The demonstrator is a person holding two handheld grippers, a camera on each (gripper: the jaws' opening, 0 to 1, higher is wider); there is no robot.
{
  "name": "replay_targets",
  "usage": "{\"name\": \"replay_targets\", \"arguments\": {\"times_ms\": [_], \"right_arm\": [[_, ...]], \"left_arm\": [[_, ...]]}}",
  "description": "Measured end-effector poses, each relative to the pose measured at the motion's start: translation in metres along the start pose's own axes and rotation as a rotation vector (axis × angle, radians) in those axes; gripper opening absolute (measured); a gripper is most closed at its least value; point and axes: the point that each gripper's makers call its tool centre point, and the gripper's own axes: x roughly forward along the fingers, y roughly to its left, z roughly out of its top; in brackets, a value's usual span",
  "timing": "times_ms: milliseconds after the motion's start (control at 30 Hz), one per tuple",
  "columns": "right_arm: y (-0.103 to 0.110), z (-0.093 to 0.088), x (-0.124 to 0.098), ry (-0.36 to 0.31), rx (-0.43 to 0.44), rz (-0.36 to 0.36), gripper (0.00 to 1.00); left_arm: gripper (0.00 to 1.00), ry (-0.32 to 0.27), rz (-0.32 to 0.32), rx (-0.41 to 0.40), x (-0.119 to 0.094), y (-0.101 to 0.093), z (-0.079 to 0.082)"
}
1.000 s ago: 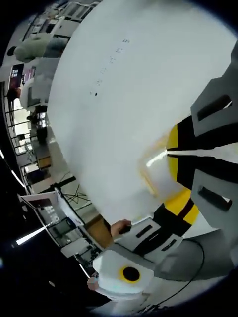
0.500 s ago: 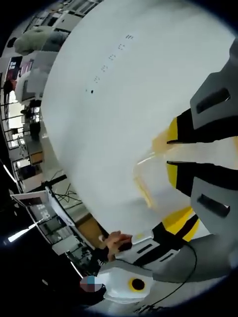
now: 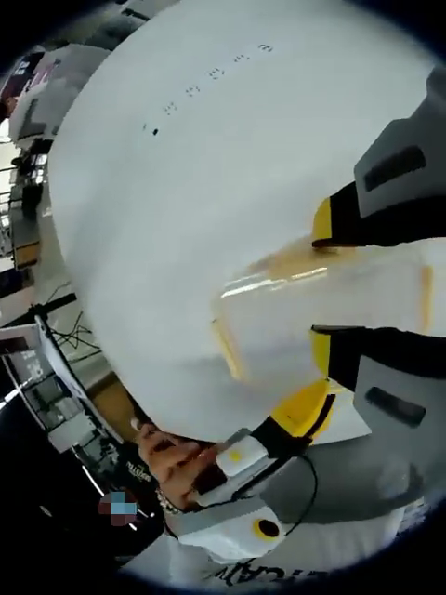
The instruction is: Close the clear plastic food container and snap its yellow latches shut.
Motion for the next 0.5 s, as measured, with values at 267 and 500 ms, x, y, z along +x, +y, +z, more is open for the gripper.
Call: {"name": "replay_targets", "arguments": {"times_ms": [267, 500], "right_arm": [[0.011, 0.002, 0.007, 0.173, -0.099, 0.041, 0.27], [0.010, 0.005, 0.011, 0.252, -0.124, 0.039, 0.26]], "left_arm": [[0.13, 0.026, 0.001, -0.023, 0.001, -0.005, 0.003], [0.12, 0.046, 0.006, -0.079, 0.002, -0.004, 0.002]]}}
